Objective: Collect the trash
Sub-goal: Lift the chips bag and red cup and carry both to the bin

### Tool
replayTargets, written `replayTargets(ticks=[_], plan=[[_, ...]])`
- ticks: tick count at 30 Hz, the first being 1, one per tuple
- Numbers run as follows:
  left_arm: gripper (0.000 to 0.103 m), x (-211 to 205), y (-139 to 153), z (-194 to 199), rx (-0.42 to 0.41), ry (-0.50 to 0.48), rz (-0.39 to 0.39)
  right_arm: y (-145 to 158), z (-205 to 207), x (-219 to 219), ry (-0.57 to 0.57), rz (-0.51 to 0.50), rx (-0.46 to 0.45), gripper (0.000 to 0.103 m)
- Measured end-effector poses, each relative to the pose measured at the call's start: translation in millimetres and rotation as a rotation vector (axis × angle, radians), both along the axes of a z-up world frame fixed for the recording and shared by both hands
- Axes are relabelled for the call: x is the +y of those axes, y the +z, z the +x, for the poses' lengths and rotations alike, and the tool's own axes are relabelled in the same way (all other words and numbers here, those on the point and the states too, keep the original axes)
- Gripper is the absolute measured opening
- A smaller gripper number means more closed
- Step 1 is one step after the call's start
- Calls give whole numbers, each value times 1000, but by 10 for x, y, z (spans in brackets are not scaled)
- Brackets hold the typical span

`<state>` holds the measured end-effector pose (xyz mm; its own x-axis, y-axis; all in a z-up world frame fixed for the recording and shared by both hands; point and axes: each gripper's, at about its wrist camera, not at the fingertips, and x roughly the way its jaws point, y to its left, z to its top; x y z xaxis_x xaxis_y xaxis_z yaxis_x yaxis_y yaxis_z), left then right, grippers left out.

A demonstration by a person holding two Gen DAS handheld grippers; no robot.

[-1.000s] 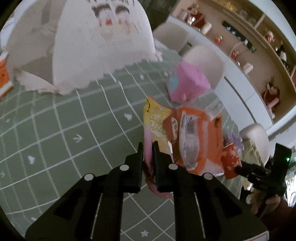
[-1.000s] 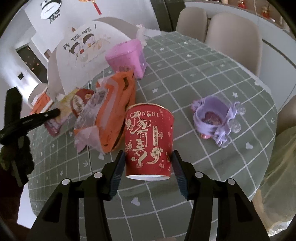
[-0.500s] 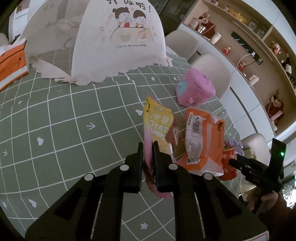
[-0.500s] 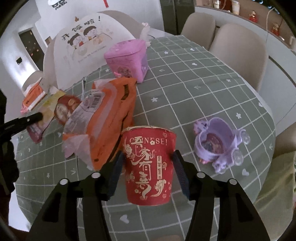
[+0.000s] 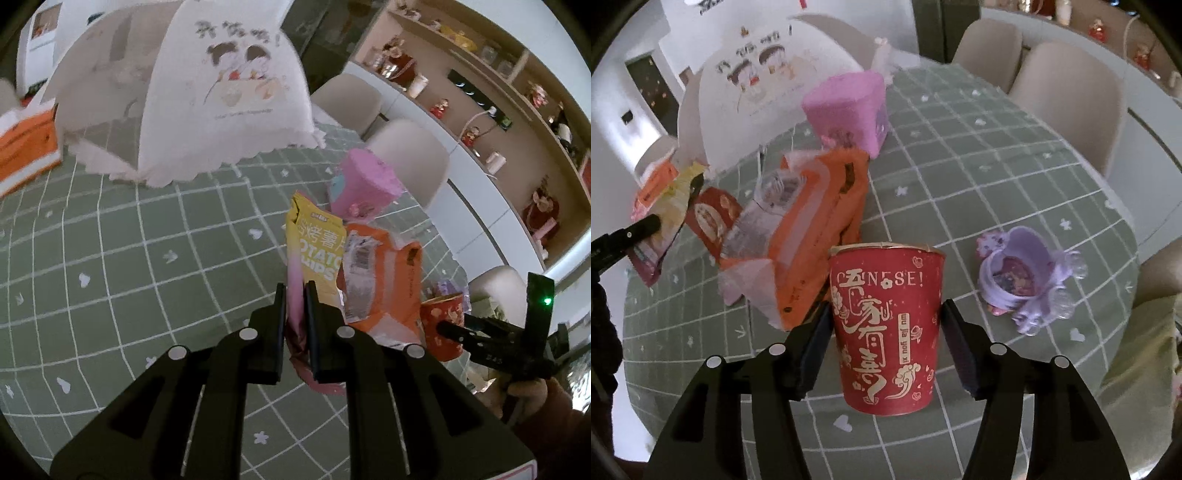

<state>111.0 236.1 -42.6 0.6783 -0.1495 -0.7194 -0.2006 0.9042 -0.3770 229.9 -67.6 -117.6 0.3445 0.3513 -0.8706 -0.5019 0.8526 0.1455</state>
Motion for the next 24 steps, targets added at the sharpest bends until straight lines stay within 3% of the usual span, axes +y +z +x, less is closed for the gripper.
replayTargets(ticks=[9,16,24], plan=[[10,-317,531,104,-129,-72,72,604,-136,-321,-57,49,-126,56],[10,-782,942,99,-229,-54,123,1041,-206,-662,-36,89,-237,56],[10,-1534,1156,141,-252,-81,137,1405,-296,-1317,-43,132,-330,56]])
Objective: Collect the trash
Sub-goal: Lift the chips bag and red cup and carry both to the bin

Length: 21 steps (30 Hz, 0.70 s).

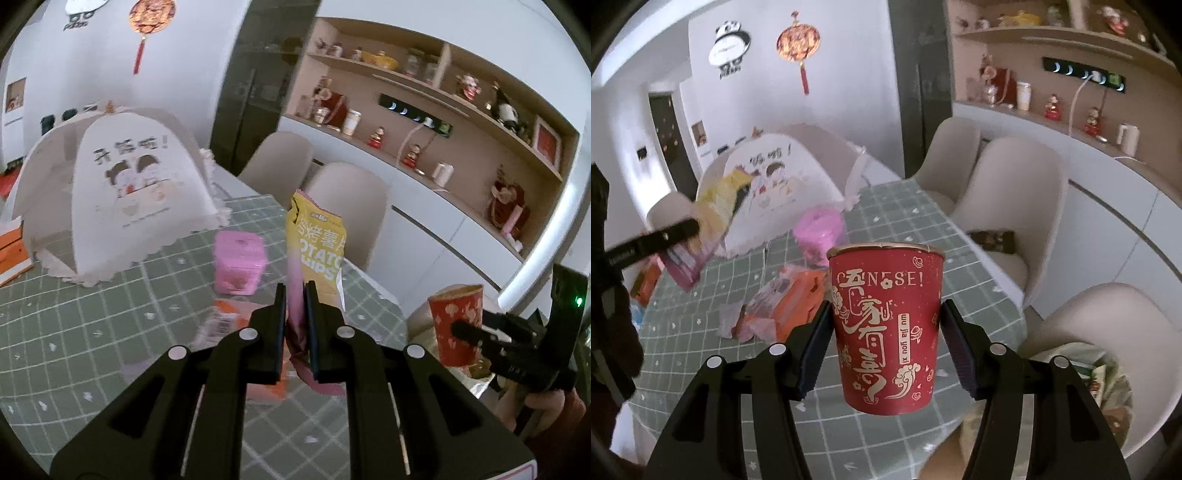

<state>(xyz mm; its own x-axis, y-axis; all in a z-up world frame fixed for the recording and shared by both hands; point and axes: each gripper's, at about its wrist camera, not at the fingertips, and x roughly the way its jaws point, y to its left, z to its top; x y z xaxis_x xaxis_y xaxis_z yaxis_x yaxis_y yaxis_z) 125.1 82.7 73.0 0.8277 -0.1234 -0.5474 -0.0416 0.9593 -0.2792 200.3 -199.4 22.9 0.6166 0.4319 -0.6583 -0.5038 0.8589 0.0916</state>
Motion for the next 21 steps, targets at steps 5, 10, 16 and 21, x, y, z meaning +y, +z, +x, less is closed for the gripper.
replayTargets(ticks=[5,10,16,21], plan=[[10,-522,29,43,-1,-36,-32,140,-33,-459,-8,13,-50,56],[10,-1008,-58,102,19,-55,-63,222,-89,-916,-13,19,-90,56],[10,-1542,-192,164,48,-72,-88,177,-100,-1407,-27,23,-100,56],[10,-2050,-361,296,85,-104,-94,96,-79,-1795,-58,-15,-110,56]])
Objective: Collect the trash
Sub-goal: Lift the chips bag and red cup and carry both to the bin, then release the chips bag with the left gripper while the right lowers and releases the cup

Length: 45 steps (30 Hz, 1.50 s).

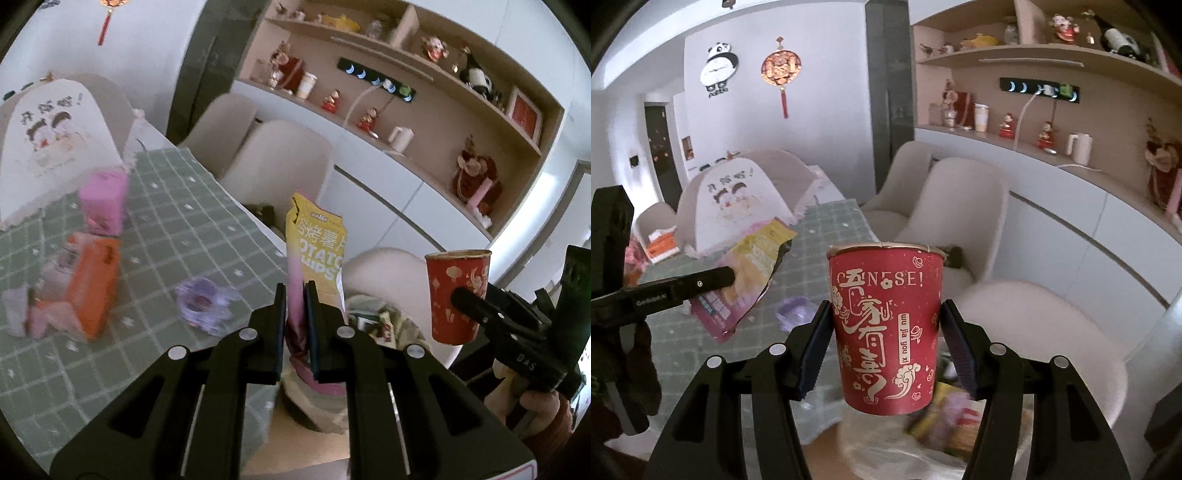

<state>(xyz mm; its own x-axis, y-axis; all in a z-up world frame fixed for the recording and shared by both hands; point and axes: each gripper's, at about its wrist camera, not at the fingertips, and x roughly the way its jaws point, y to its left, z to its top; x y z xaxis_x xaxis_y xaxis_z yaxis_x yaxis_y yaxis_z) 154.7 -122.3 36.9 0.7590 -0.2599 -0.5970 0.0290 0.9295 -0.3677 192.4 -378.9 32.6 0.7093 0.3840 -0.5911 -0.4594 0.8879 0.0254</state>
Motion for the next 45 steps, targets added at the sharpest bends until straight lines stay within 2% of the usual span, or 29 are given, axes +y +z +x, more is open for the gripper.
replayTargets(ticks=[11,20,25,27,29,30,34,39,45], plan=[[10,-1029,-338,314,92,-157,33,-293,77,-913,-121,31,65,56],[10,-1506,-777,787,251,-249,-43,-488,167,-1335,-184,68,114,56],[10,-1685,-953,912,302,-260,-43,-560,209,-1479,-202,87,138,56],[13,-1720,-987,926,315,-256,-40,-599,229,-1538,-208,97,151,56],[34,-1715,-1021,923,333,-252,-51,-641,258,-1577,-210,110,164,56],[36,-1695,-1027,913,338,-250,-65,-668,282,-1593,-211,118,173,56],[39,-1582,-943,852,313,-223,-67,-788,399,-1572,-195,151,217,56],[43,-1307,-731,651,248,-158,-30,-1003,547,-1263,-125,174,272,56],[44,-951,-601,355,224,-79,-6,-1388,794,-772,-44,116,347,56]])
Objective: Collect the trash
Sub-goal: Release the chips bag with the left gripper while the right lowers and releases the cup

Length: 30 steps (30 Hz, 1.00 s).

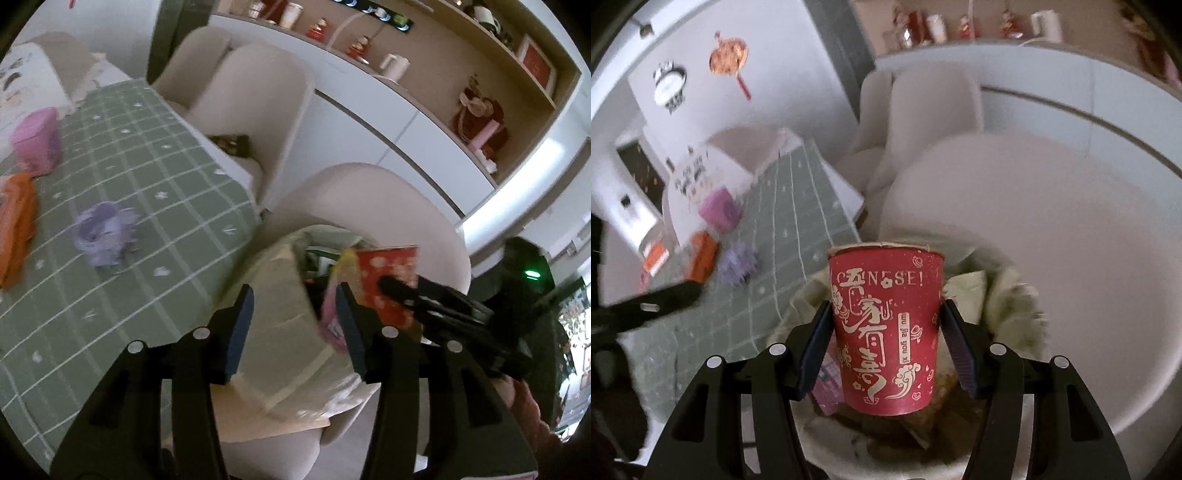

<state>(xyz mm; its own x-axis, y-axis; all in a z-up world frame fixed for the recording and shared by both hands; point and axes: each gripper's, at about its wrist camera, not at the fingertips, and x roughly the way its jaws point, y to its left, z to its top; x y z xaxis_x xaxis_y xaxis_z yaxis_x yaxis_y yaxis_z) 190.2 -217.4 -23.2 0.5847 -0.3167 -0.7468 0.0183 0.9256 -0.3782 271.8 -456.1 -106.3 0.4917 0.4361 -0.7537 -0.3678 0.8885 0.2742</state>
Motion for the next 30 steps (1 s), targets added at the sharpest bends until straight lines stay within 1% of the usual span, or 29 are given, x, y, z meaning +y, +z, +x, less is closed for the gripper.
replayTargets(ticks=[1,2,4,6,10,12,15,19,22,25,28,30], plan=[[44,60,5,-44,0,14,1,-90,47,65,13,-16,22,56],[44,135,14,-95,1,32,2,-221,105,147,26,-37,64,56],[45,252,20,-179,2,61,8,-369,159,222,39,-48,124,56],[46,383,7,-274,4,89,15,-432,164,258,42,-56,142,56],[47,579,-67,-419,20,127,7,-431,161,279,20,-75,153,56],[47,662,-119,-464,31,136,-6,-399,121,297,10,-89,144,56],[47,740,-178,-496,35,132,-20,-320,-11,269,2,-106,106,58],[48,833,-202,-493,25,98,-30,-189,-174,240,-17,-104,73,59],[49,908,-206,-490,8,67,-29,-123,-285,221,-62,-136,47,59],[49,1017,-202,-523,0,48,-44,-59,-388,184,-129,-125,42,59],[52,1194,-211,-585,-18,45,-43,14,-486,239,-146,-132,21,59],[52,1307,-234,-616,-11,54,-54,54,-547,281,-153,-144,8,59]])
